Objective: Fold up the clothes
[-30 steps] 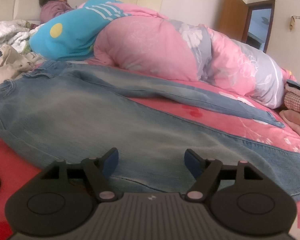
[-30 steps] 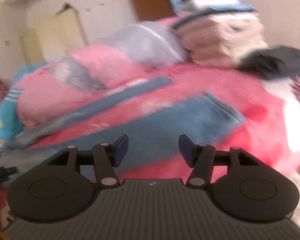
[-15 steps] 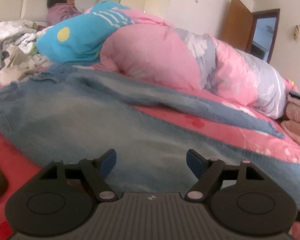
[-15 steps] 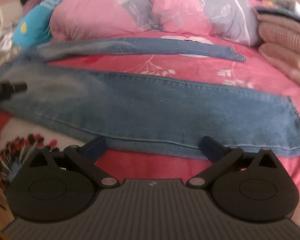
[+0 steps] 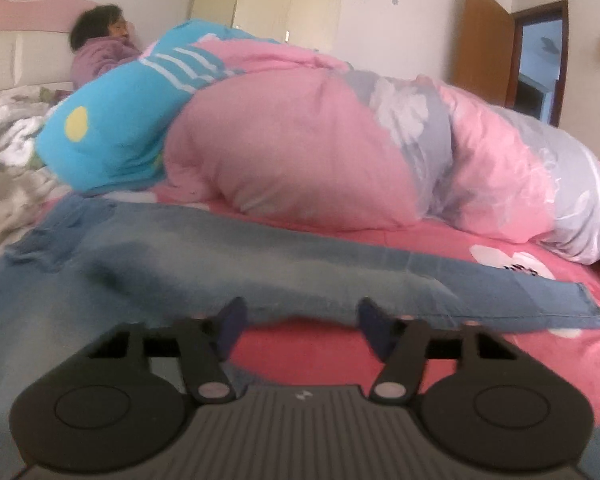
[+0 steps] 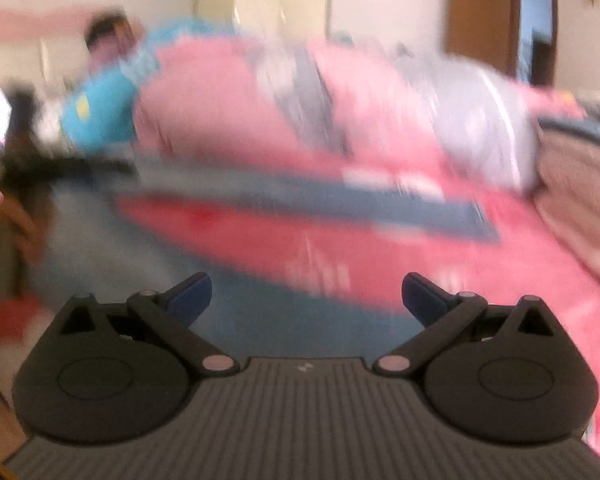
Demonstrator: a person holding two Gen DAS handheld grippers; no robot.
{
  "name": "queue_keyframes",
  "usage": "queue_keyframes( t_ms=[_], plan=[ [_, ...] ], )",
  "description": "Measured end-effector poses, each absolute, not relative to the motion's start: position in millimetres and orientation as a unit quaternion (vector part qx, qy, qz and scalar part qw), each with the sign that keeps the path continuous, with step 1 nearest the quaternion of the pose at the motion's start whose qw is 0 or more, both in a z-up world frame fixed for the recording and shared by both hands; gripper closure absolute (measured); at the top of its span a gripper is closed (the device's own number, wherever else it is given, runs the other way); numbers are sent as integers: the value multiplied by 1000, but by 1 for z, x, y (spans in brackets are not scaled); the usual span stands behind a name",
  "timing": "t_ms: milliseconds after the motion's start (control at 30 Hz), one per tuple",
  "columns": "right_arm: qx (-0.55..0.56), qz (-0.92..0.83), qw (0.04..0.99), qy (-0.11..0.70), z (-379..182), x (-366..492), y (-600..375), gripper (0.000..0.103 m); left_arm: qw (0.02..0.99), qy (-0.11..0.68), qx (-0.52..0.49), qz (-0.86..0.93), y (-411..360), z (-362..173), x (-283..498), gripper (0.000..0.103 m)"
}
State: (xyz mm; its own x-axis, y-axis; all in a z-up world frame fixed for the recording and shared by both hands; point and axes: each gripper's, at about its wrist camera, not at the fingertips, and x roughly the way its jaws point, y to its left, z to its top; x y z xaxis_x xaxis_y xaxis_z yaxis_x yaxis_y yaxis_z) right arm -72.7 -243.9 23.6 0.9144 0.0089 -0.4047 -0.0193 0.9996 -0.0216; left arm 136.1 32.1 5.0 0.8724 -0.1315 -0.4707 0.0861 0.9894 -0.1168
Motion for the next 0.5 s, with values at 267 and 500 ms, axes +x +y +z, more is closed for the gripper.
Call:
queue_keyframes(
  t_ms=[267,500],
  plan=[
    [16,100,977,189,48,77,-240,17,955,286,-43,-70,32,-27,185,97],
    [29,141,945,292,-13,210,-197,74,951,298,-33,-74,32,-32,188,99]
  ],
)
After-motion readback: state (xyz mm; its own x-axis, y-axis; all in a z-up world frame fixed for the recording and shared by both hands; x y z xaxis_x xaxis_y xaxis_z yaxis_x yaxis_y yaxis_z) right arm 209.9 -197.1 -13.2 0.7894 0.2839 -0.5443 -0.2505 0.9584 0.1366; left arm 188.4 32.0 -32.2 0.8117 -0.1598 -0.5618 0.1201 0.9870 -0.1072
